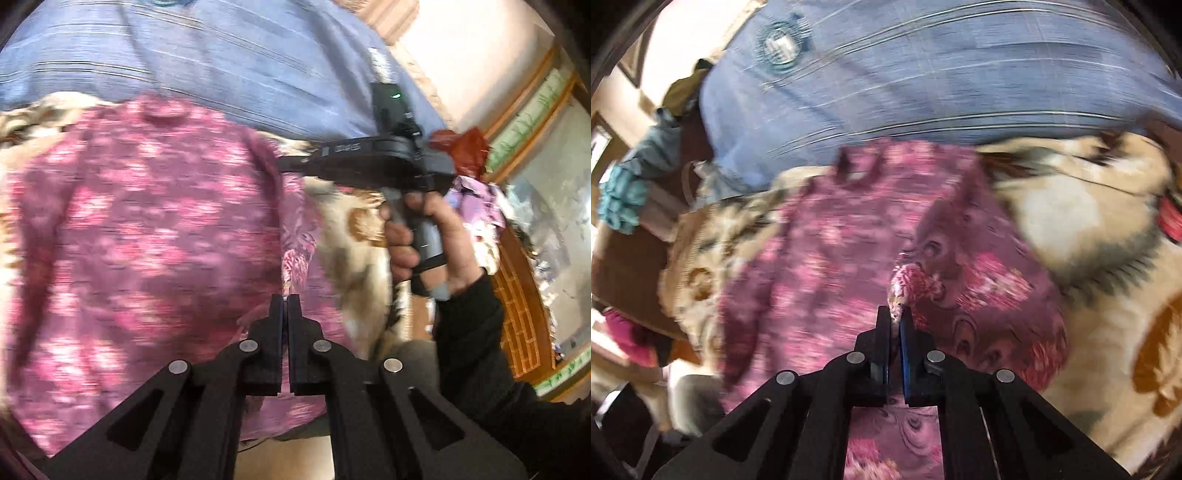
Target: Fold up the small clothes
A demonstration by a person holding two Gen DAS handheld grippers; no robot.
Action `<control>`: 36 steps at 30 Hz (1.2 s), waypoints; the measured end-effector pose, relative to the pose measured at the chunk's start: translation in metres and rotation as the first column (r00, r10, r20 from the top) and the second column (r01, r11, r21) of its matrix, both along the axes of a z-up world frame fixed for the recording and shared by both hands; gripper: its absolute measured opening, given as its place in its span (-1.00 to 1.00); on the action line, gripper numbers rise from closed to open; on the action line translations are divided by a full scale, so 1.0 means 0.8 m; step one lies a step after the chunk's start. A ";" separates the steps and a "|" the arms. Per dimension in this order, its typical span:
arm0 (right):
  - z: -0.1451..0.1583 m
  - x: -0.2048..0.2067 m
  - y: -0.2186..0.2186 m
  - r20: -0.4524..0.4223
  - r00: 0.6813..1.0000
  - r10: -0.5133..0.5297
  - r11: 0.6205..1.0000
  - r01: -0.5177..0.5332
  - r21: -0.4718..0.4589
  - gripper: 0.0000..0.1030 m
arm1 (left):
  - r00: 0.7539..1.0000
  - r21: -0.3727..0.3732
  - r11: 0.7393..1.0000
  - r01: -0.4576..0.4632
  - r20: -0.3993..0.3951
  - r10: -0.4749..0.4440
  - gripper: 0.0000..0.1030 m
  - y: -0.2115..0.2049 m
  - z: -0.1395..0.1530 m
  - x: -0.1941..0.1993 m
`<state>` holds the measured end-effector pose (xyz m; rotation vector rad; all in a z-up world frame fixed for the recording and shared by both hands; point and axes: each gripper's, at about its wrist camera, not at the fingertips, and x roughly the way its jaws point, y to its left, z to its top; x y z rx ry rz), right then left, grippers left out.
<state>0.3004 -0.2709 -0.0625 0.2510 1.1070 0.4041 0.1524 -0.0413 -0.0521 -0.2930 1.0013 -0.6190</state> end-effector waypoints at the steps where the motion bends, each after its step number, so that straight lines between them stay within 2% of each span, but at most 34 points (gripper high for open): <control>1: -0.003 0.009 0.019 -0.013 1.000 0.024 1.000 -0.024 0.002 -0.91 | 1.000 0.030 0.999 -0.021 -0.005 0.021 -1.00 0.010 -0.006 0.003; 2: -0.008 0.016 0.033 -0.026 0.999 0.035 0.999 -0.035 0.001 -0.91 | 0.998 0.051 0.996 -0.067 -0.015 0.067 -1.00 0.025 -0.018 0.009; 4: -0.037 0.031 0.063 -0.054 0.998 0.043 0.999 -0.045 -0.029 -0.85 | 0.993 0.018 0.994 -0.105 -0.051 0.105 -0.98 0.050 -0.051 0.024; 7: -0.086 0.039 0.077 -0.136 0.991 -0.013 1.000 0.011 -0.019 -0.56 | 0.973 0.044 0.989 -0.144 -0.178 0.149 -0.96 0.069 -0.085 0.025; 8: -0.087 0.028 0.071 -0.150 0.988 -0.048 0.999 0.044 -0.027 -0.45 | 0.974 0.018 0.990 -0.143 -0.177 0.144 -0.90 0.078 -0.080 0.013; 9: -0.076 0.012 0.069 -0.128 0.990 -0.062 0.998 0.061 -0.016 -0.36 | 0.979 -0.005 0.990 -0.139 -0.148 0.137 -0.79 0.088 -0.069 -0.003; 10: -0.061 -0.006 0.067 -0.088 0.994 -0.058 0.998 0.059 0.009 -0.25 | 0.984 -0.010 0.990 -0.142 -0.112 0.140 -0.36 0.097 -0.057 -0.018; 11: -0.045 -0.027 0.066 -0.038 0.998 -0.053 0.998 0.054 0.041 0.08 | 0.985 0.007 0.987 -0.160 -0.063 0.160 0.12 0.109 -0.044 -0.036; 12: -0.024 -0.058 0.067 0.032 0.998 -0.046 0.995 0.043 0.095 0.48 | 0.980 0.033 0.979 -0.200 -0.002 0.200 0.18 0.123 -0.032 -0.053; 13: -0.009 -0.086 0.072 0.090 0.995 -0.032 0.990 0.020 0.140 0.55 | 0.970 0.055 0.969 -0.242 0.041 0.240 0.18 0.137 -0.023 -0.065; 14: -0.003 -0.106 0.081 0.125 0.992 -0.019 0.986 -0.003 0.167 0.55 | 0.965 0.063 0.964 -0.258 0.057 0.255 0.18 0.145 -0.020 -0.069; 16: -0.002 -0.132 0.101 0.137 0.991 0.007 0.976 -0.036 0.214 0.55 | 0.953 0.058 0.952 -0.302 0.055 0.299 0.18 0.166 -0.021 -0.070; 19: -0.018 -0.148 0.139 0.112 0.992 0.052 0.946 -0.085 0.314 0.48 | 0.928 0.136 0.918 -0.373 0.044 0.370 0.18 0.177 -0.030 -0.053; 22: -0.039 -0.144 0.185 0.069 0.992 0.109 0.942 -0.126 0.310 0.18 | 0.904 0.199 0.882 -0.428 0.067 0.423 0.18 0.189 -0.044 -0.023; 23: -0.045 -0.138 0.199 0.054 0.991 0.125 0.943 -0.136 0.303 0.03 | 0.902 0.223 0.876 -0.428 0.058 0.427 0.17 0.191 -0.051 -0.011; 24: -0.050 -0.137 0.212 0.037 0.989 0.142 0.946 -0.147 0.289 -0.09 | 0.907 0.226 0.881 -0.416 0.029 0.421 0.15 0.194 -0.061 0.000; 25: -0.052 -0.138 0.217 0.030 0.989 0.145 0.949 -0.147 0.280 -0.10 | 0.914 0.209 0.893 -0.398 0.006 0.405 0.08 0.198 -0.068 0.003; 26: -0.053 -0.139 0.223 0.024 0.989 0.143 0.953 -0.144 0.265 -0.08 | 0.921 0.169 0.910 -0.379 -0.028 0.389 -0.23 0.200 -0.078 0.006; 27: -0.055 -0.138 0.226 0.019 0.990 0.143 0.956 -0.143 0.255 -0.05 | 0.921 0.131 0.919 -0.372 -0.073 0.383 -0.46 0.204 -0.087 0.007; 28: -0.059 -0.134 0.231 0.008 0.989 0.148 0.960 -0.146 0.240 -0.05 | 0.923 0.095 0.927 -0.362 -0.103 0.371 -0.80 0.207 -0.092 0.005; 29: -0.063 -0.129 0.236 -0.004 0.988 0.154 0.962 -0.149 0.230 -0.05 | 0.924 0.052 0.932 -0.358 -0.125 0.362 -0.93 0.211 -0.094 0.003; 31: -0.069 -0.125 0.241 -0.020 0.984 0.174 0.960 -0.166 0.225 -0.05 | 0.915 -0.012 0.921 -0.389 -0.124 0.384 -0.93 0.225 -0.086 -0.010; 34: -0.081 -0.112 0.264 -0.058 0.977 0.207 0.960 -0.191 0.204 -0.05 | 0.899 -0.137 0.891 -0.433 -0.130 0.418 -0.94 0.255 -0.078 -0.028; 36: -0.097 -0.102 0.280 -0.107 0.970 0.220 0.962 -0.198 0.186 -0.05 | 0.878 -0.153 0.868 -0.473 -0.165 0.450 -0.95 0.271 -0.085 -0.030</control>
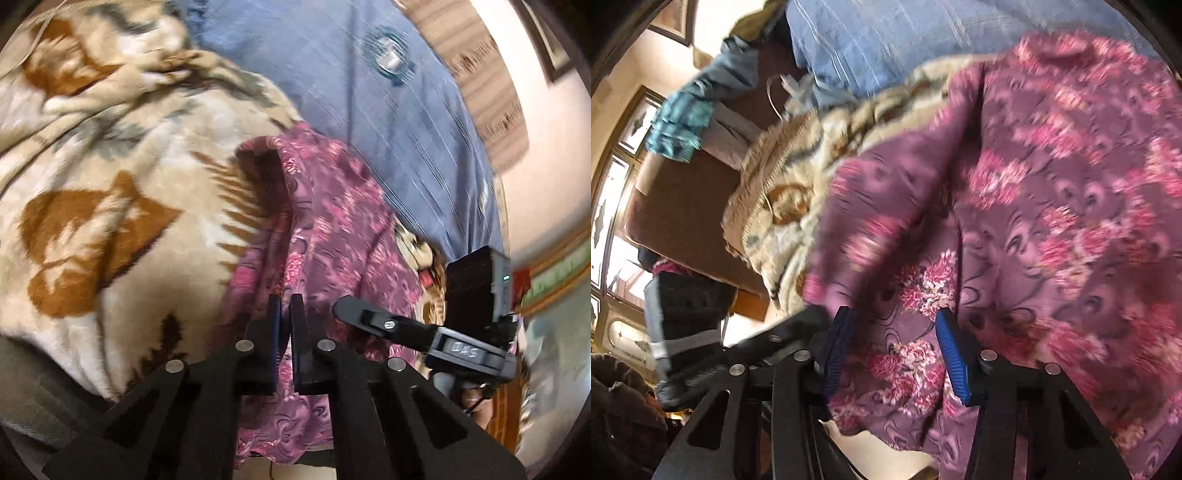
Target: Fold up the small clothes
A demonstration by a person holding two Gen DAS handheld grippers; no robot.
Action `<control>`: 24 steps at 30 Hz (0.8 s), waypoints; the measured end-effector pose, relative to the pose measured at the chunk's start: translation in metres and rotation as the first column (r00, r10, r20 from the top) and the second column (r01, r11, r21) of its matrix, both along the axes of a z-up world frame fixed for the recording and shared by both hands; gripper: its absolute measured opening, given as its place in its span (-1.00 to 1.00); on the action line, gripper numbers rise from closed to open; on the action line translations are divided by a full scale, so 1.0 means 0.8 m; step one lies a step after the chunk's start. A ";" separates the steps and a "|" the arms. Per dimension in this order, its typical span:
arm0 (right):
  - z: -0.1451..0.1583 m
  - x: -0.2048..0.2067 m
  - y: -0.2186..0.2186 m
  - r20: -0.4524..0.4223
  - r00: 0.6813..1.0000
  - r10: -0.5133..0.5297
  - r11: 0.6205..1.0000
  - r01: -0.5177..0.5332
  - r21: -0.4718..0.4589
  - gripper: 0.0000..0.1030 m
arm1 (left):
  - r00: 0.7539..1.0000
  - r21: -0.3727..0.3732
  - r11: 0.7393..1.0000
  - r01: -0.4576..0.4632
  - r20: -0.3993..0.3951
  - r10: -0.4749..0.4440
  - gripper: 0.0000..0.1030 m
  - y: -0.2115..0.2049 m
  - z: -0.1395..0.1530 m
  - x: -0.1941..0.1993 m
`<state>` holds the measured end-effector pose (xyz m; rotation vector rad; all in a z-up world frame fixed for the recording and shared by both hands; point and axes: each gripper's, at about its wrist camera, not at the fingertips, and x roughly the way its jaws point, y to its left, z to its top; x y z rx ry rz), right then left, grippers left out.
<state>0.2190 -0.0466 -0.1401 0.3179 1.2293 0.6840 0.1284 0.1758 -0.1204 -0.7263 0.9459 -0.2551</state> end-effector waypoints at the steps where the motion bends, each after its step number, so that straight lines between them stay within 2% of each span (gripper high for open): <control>1: -0.008 0.005 0.007 -0.017 1.000 -0.004 1.000 0.004 -0.024 -0.05 | 1.000 -0.016 1.000 -0.019 -0.020 0.019 -0.95 0.006 -0.006 0.001; 4: -0.032 0.012 0.019 -0.054 0.998 -0.043 0.990 0.035 -0.136 -0.06 | 0.996 -0.058 0.996 -0.061 -0.062 0.058 -0.95 0.021 -0.015 0.002; 7: -0.048 0.012 0.032 -0.057 0.998 -0.038 0.987 0.029 -0.160 -0.09 | 0.995 -0.013 0.997 -0.075 -0.074 0.074 -0.95 0.019 -0.013 0.000; 8: -0.049 0.011 0.037 -0.039 0.998 -0.038 0.983 0.030 -0.182 -0.28 | 0.994 0.009 0.997 -0.075 -0.074 0.075 -0.95 0.016 -0.011 0.001; 9: -0.047 0.009 0.043 -0.019 0.999 -0.028 0.977 0.023 -0.211 -0.92 | 0.995 0.021 0.997 -0.072 -0.072 0.073 -0.95 0.013 -0.009 0.004; 10: -0.041 0.006 0.045 -0.016 1.000 -0.027 0.972 0.022 -0.235 -0.91 | 0.995 0.024 0.997 -0.068 -0.065 0.070 -0.95 0.014 -0.008 0.003; 12: -0.016 0.002 0.038 0.000 0.999 -0.045 0.983 0.045 -0.180 -0.95 | 0.997 0.013 0.998 -0.068 -0.021 0.068 -0.95 0.014 0.003 -0.003; 14: 0.025 -0.003 0.026 0.021 0.999 -0.040 0.994 0.042 -0.101 -0.95 | 0.999 -0.023 0.998 -0.051 0.011 0.051 -0.95 0.012 0.017 -0.006; 16: 0.062 -0.005 0.015 0.034 0.999 -0.016 0.999 0.017 -0.035 -0.96 | 0.999 -0.109 0.994 -0.019 0.045 0.024 -0.95 0.011 0.039 -0.012; 18: 0.099 -0.004 -0.004 0.046 0.999 -0.006 1.000 0.006 0.017 -0.96 | 0.998 -0.218 0.976 0.021 0.054 -0.009 -0.95 0.002 0.060 -0.015; 20: 0.132 -0.001 -0.033 0.025 1.000 0.009 0.998 -0.011 0.067 -0.95 | 0.995 -0.259 0.962 0.086 0.068 -0.070 -0.95 -0.022 0.075 -0.011; 22: 0.146 -0.002 -0.057 0.005 1.000 0.007 0.999 -0.007 0.038 -0.95 | 0.990 -0.249 0.958 0.142 0.058 -0.131 -0.95 -0.051 0.077 -0.005; 24: 0.141 0.006 -0.084 -0.013 0.999 -0.032 0.999 0.032 -0.008 -0.84 | 0.988 -0.253 0.955 0.156 0.021 -0.156 -0.95 -0.075 0.057 0.006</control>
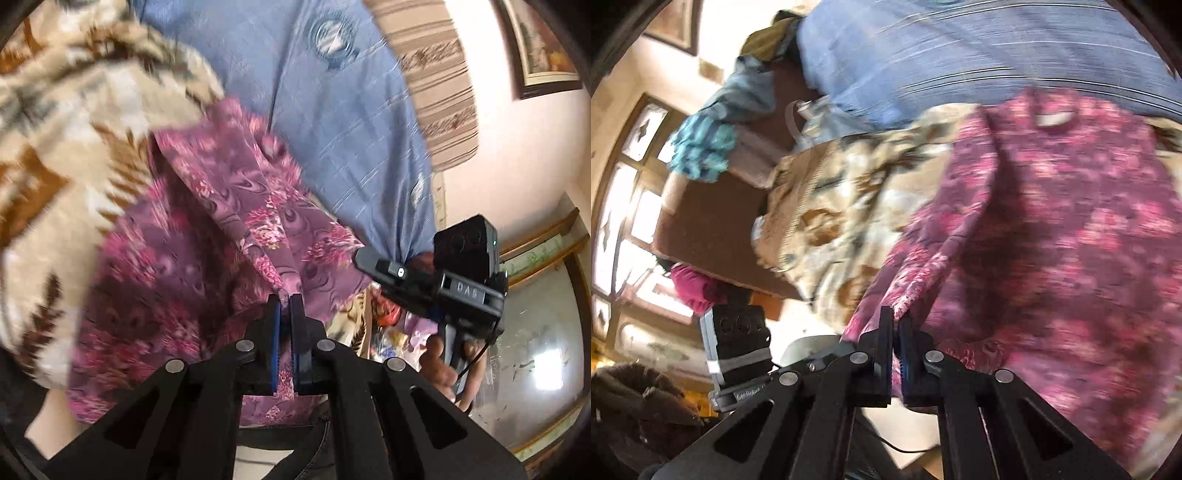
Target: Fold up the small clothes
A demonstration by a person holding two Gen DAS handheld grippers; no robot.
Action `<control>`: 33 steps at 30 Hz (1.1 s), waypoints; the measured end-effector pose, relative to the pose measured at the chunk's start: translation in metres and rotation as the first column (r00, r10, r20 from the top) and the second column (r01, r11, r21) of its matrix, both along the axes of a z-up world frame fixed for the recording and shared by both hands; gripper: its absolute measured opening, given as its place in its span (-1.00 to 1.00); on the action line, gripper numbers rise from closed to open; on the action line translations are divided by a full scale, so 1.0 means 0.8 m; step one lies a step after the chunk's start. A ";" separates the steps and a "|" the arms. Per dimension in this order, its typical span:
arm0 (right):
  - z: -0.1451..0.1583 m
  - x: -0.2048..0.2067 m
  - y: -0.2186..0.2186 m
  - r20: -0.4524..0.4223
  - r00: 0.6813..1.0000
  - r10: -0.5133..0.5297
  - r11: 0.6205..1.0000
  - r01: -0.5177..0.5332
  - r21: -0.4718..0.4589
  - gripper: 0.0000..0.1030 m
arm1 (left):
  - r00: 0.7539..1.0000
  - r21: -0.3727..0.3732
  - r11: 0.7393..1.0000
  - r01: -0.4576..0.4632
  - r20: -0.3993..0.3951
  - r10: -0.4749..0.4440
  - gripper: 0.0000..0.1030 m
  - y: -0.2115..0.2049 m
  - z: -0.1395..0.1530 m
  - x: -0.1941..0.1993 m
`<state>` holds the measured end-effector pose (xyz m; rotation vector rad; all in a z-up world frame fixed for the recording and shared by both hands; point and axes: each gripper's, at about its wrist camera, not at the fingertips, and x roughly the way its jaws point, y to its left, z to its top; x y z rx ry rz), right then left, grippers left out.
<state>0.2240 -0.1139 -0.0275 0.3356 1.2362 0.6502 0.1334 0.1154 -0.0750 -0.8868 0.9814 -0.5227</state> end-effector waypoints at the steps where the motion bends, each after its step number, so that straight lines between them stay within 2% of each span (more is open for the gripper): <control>1: -0.009 0.004 -0.010 -0.017 1.000 -0.019 1.000 0.019 -0.017 -0.84 | 1.000 0.005 1.000 0.005 -0.012 -0.005 -0.95 -0.008 -0.011 0.005; 4: -0.061 0.024 -0.030 -0.031 0.998 -0.055 0.995 0.052 -0.090 -0.80 | 0.995 0.075 0.996 0.045 -0.097 -0.038 -0.92 -0.029 -0.056 0.020; 5: -0.079 0.026 -0.038 -0.032 0.997 -0.064 0.993 0.061 -0.101 -0.67 | 0.991 0.092 0.995 0.047 -0.132 -0.034 -0.92 -0.030 -0.068 0.017; 6: -0.089 0.020 -0.047 -0.032 0.997 -0.075 0.993 0.072 -0.094 -0.37 | 0.988 0.088 0.995 0.044 -0.149 -0.031 -0.92 -0.028 -0.073 0.010; 7: -0.090 0.007 -0.054 -0.021 0.995 -0.097 0.993 0.095 -0.073 -0.23 | 0.990 0.072 0.997 0.042 -0.137 -0.032 -0.86 -0.022 -0.072 0.000; 8: -0.086 -0.005 -0.063 0.001 0.995 -0.104 0.994 0.104 -0.042 0.01 | 0.994 0.066 0.997 0.034 -0.109 -0.026 -0.59 -0.015 -0.067 -0.012; 9: -0.082 -0.033 -0.073 0.044 0.993 -0.105 0.994 0.104 0.039 0.14 | 0.996 0.072 0.997 0.015 -0.094 -0.008 -0.38 -0.008 -0.062 -0.023; 10: -0.080 -0.052 -0.081 0.065 0.992 -0.104 0.992 0.099 0.084 0.24 | 0.996 0.073 0.997 -0.013 -0.090 0.019 0.02 0.000 -0.061 -0.033; 12: -0.078 -0.084 -0.085 0.112 0.991 -0.078 0.989 0.063 0.132 0.24 | 0.995 0.060 0.998 -0.029 -0.093 0.034 0.05 0.006 -0.062 -0.042; 14: -0.081 -0.105 -0.069 0.156 0.988 -0.019 0.992 -0.001 0.126 0.24 | 0.995 0.061 0.998 -0.024 -0.091 0.029 0.05 0.003 -0.064 -0.044; 16: -0.094 -0.101 -0.046 0.162 0.986 0.032 0.997 -0.042 0.060 0.23 | 0.995 0.107 0.994 -0.031 -0.088 0.041 0.05 -0.003 -0.063 -0.037; 18: -0.103 -0.087 -0.027 0.160 0.985 0.061 0.998 -0.063 0.008 0.23 | 0.997 0.090 0.995 -0.036 -0.061 0.042 0.05 -0.008 -0.061 -0.031; 20: -0.113 -0.072 -0.008 0.152 0.980 0.127 0.992 -0.129 0.007 0.22 | 0.998 0.078 0.997 -0.028 -0.057 0.033 0.06 -0.014 -0.067 -0.017; 21: -0.117 -0.066 0.006 0.159 0.972 0.171 0.985 -0.171 -0.011 0.13 | 0.998 0.073 0.997 -0.004 -0.068 0.009 0.04 -0.019 -0.074 -0.008; 22: -0.122 -0.063 0.013 0.163 0.969 0.186 0.983 -0.183 -0.034 -0.01 | 0.996 0.075 0.997 0.009 -0.091 -0.002 -0.21 -0.025 -0.082 0.000; 23: -0.128 -0.061 0.020 0.144 0.969 0.199 0.980 -0.192 -0.059 -0.46 | 0.994 0.073 0.997 0.014 -0.113 -0.006 -0.73 -0.026 -0.088 0.001; 24: -0.132 -0.059 0.022 0.104 0.974 0.201 0.979 -0.198 -0.039 -0.75 | 0.992 0.056 0.998 0.029 -0.127 -0.021 -0.83 -0.028 -0.092 0.001; 26: -0.120 -0.072 0.019 0.126 0.973 0.192 0.981 -0.190 -0.028 -0.75 | 0.995 0.010 0.999 0.036 -0.089 -0.035 -0.82 -0.029 -0.084 -0.009; 29: -0.079 -0.104 -0.007 0.171 0.974 0.146 0.989 -0.148 -0.003 -0.76 | 0.998 -0.007 0.998 0.056 -0.006 -0.056 -0.82 -0.033 -0.050 -0.024; 33: -0.042 -0.121 -0.053 0.159 0.986 0.042 0.999 -0.042 -0.001 -0.72 | 0.996 0.053 0.996 0.065 0.049 -0.068 -0.83 -0.050 -0.013 -0.032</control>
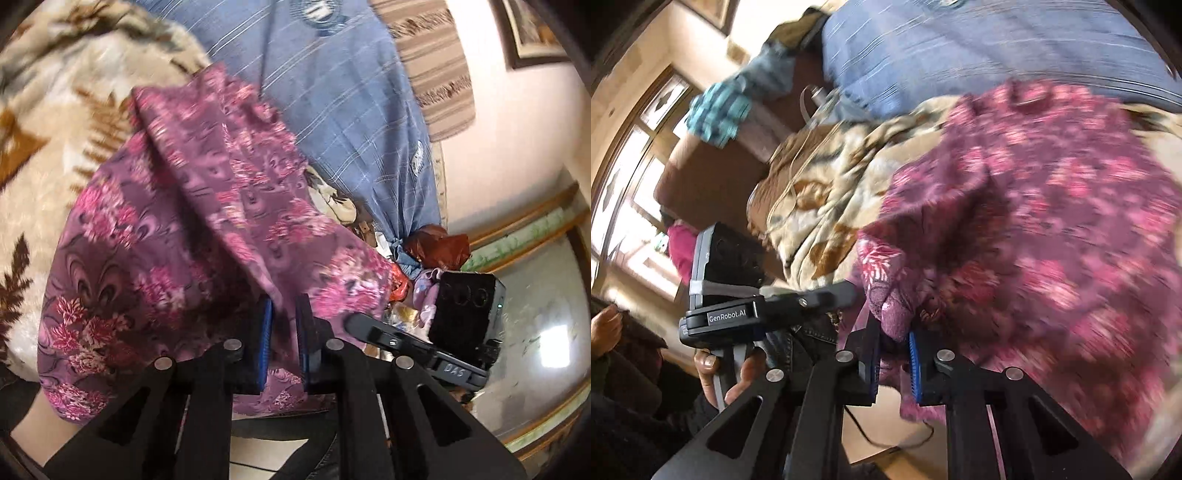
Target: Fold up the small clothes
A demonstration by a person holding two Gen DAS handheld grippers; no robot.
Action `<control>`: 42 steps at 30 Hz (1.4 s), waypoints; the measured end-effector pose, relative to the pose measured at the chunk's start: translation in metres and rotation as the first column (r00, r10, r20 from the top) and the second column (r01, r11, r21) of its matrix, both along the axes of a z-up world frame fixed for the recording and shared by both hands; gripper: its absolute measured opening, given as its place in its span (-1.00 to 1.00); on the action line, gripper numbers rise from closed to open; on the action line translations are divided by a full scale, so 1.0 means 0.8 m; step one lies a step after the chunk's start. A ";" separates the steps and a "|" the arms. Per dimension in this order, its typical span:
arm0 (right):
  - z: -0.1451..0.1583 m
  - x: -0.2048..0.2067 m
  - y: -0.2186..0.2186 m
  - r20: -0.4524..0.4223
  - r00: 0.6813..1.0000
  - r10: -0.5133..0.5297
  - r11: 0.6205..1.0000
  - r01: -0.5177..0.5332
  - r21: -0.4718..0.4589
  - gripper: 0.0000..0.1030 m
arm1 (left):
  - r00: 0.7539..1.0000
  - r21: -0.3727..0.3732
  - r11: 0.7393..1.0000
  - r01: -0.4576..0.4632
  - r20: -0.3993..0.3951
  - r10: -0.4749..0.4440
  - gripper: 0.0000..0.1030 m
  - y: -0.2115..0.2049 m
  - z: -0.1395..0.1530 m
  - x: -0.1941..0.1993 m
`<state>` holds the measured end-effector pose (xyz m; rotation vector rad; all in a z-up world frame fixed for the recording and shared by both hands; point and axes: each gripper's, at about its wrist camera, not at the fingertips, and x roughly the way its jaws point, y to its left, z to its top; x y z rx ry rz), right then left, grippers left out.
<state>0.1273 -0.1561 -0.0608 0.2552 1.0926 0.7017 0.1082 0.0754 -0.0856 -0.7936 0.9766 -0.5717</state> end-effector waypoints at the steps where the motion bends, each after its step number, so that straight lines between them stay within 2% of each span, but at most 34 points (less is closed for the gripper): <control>1: 0.009 -0.008 -0.014 0.003 1.000 -0.028 1.000 0.028 -0.012 -0.69 | 1.000 0.022 1.000 0.010 0.011 -0.011 -0.87 -0.007 0.006 -0.001; 2: 0.014 -0.012 -0.024 -0.005 0.999 -0.049 0.999 0.049 -0.011 -0.69 | 1.000 0.040 0.999 0.017 0.019 -0.018 -0.95 -0.012 0.009 -0.001; 5: 0.007 -0.021 -0.052 -0.051 0.991 -0.126 0.991 0.123 -0.045 -0.70 | 1.000 0.124 0.992 0.009 0.018 -0.011 -0.96 -0.024 0.003 -0.004; 7: -0.013 -0.021 -0.060 -0.066 0.984 -0.163 0.984 0.157 -0.082 -0.68 | 1.000 0.179 0.984 -0.001 0.009 -0.001 -0.96 -0.027 -0.009 -0.005; 9: -0.049 -0.018 -0.070 -0.114 0.969 -0.218 0.970 0.202 -0.135 -0.68 | 1.000 0.235 0.972 0.008 -0.005 -0.007 -0.96 -0.033 -0.024 -0.007; 10: -0.070 -0.017 -0.072 -0.133 0.964 -0.229 0.966 0.208 -0.155 -0.67 | 1.000 0.265 0.964 0.007 -0.011 -0.005 -0.96 -0.036 -0.030 -0.008; 11: -0.088 -0.018 -0.072 -0.136 0.961 -0.240 0.961 0.216 -0.172 -0.67 | 1.000 0.326 0.945 -0.004 -0.007 0.007 -0.96 -0.039 -0.034 -0.010; 13: -0.103 -0.022 -0.077 -0.142 0.950 -0.277 0.950 0.249 -0.190 -0.61 | 1.000 0.401 0.916 -0.021 0.016 0.015 -0.94 -0.048 -0.036 -0.012; 15: -0.103 -0.030 -0.081 -0.124 0.942 -0.313 0.939 0.287 -0.187 -0.43 | 0.999 0.473 0.880 -0.035 0.034 0.022 -0.94 -0.052 -0.037 -0.015; 18: -0.091 -0.039 -0.079 -0.068 0.939 -0.337 0.928 0.319 -0.194 -0.28 | 0.999 0.514 0.857 -0.030 0.036 0.014 -0.93 -0.054 -0.038 -0.017; 20: -0.076 -0.047 -0.075 -0.015 0.936 -0.353 0.916 0.342 -0.210 -0.15 | 0.999 0.532 0.846 -0.033 0.044 0.012 -0.82 -0.057 -0.036 -0.017; 21: -0.069 -0.051 -0.072 0.012 0.934 -0.356 0.911 0.350 -0.219 -0.07 | 0.999 0.533 0.845 -0.034 0.044 0.012 -0.76 -0.057 -0.036 -0.018; 23: -0.056 -0.054 -0.069 0.061 0.929 -0.364 0.901 0.368 -0.230 0.04 | 0.999 0.526 0.850 -0.037 0.033 0.023 -0.41 -0.059 -0.036 -0.017; 25: -0.056 -0.050 -0.071 0.066 0.925 -0.373 0.897 0.378 -0.230 0.06 | 0.999 0.509 0.860 -0.048 0.034 0.036 -0.27 -0.053 -0.033 -0.016; 28: -0.064 -0.045 -0.081 0.064 0.919 -0.388 0.894 0.393 -0.217 0.08 | 0.999 0.488 0.872 -0.050 0.019 0.046 -0.23 -0.046 -0.028 -0.008; 30: -0.073 -0.042 -0.087 0.045 0.925 -0.377 0.906 0.379 -0.187 0.09 | 0.999 0.454 0.890 -0.048 0.017 0.045 -0.19 -0.040 -0.022 0.003; 32: -0.081 -0.040 -0.084 0.026 0.936 -0.351 0.924 0.351 -0.152 0.07 | 0.999 0.426 0.903 -0.053 0.022 0.049 -0.02 -0.035 -0.017 0.019; 34: -0.096 -0.033 -0.078 0.011 0.945 -0.328 0.934 0.326 -0.147 -0.06 | 0.999 0.412 0.910 -0.039 0.003 0.041 0.00 -0.035 -0.022 0.043; 36: -0.109 -0.027 -0.072 -0.021 0.948 -0.316 0.939 0.310 -0.149 -0.80 | 0.998 0.400 0.916 -0.023 -0.039 0.042 -0.05 -0.036 -0.038 0.072; 37: -0.116 -0.024 -0.071 -0.053 0.944 -0.324 0.938 0.314 -0.149 -0.81 | 0.998 0.383 0.924 -0.014 -0.047 0.034 -0.36 -0.036 -0.044 0.084; 38: -0.117 -0.026 -0.071 -0.057 0.942 -0.332 0.935 0.320 -0.153 -0.81 | 0.998 0.376 0.926 -0.007 -0.056 0.030 -0.94 -0.037 -0.050 0.094; 40: -0.105 -0.037 -0.070 -0.042 0.942 -0.334 0.932 0.323 -0.163 -0.81 | 0.998 0.366 0.930 -0.019 -0.053 0.041 -0.94 -0.034 -0.048 0.097; 41: -0.098 -0.044 -0.072 -0.032 0.938 -0.344 0.927 0.334 -0.170 -0.81 | 0.999 0.385 0.922 -0.038 -0.016 0.048 -0.94 -0.034 -0.041 0.092; 42: -0.096 -0.046 -0.075 -0.031 0.935 -0.353 0.923 0.343 -0.174 -0.81 | 0.998 0.435 0.899 -0.055 0.004 0.060 -0.94 -0.036 -0.038 0.089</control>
